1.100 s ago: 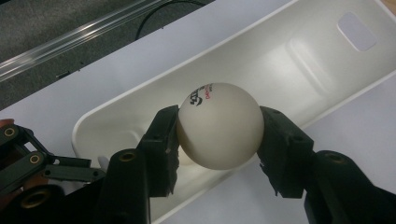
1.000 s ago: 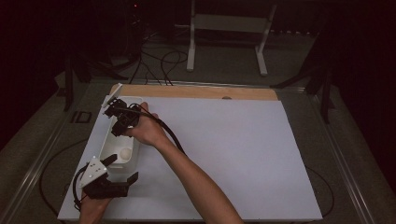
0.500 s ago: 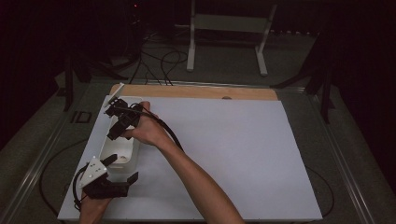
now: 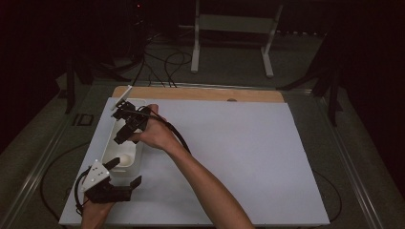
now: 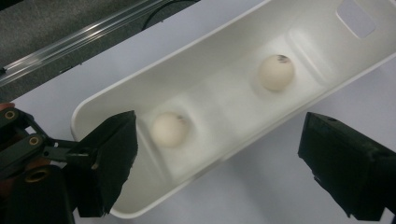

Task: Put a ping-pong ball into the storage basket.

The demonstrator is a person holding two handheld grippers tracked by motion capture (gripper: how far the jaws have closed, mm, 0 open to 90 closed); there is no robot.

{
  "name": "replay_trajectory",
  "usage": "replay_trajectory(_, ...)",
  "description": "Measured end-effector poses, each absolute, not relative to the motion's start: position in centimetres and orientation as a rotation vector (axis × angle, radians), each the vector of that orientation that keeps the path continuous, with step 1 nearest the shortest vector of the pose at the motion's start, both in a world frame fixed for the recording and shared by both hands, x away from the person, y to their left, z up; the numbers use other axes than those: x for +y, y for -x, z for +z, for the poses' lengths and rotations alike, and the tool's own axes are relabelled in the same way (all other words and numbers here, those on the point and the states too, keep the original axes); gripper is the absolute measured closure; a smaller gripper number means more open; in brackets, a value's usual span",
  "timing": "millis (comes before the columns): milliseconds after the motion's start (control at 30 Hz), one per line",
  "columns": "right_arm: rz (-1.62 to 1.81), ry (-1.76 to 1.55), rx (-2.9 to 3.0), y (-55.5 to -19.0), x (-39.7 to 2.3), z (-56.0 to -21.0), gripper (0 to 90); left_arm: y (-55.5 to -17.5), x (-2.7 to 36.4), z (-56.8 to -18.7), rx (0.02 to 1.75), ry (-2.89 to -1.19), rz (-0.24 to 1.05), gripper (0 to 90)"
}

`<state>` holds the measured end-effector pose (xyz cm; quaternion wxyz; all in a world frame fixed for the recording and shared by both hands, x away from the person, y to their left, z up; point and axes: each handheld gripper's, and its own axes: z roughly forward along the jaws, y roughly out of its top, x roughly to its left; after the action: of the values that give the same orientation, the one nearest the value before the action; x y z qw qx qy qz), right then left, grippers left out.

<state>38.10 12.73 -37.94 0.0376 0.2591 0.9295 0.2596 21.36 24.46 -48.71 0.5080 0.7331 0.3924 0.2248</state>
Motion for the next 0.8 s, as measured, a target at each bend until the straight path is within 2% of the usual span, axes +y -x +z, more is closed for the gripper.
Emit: replay_trajectory(800, 0.798, -0.766, 2.812, -37.1, 10.1, -38.1, 9.2, -21.4, 24.4, -48.7, 0.945, -1.77, 0.543, 0.0)
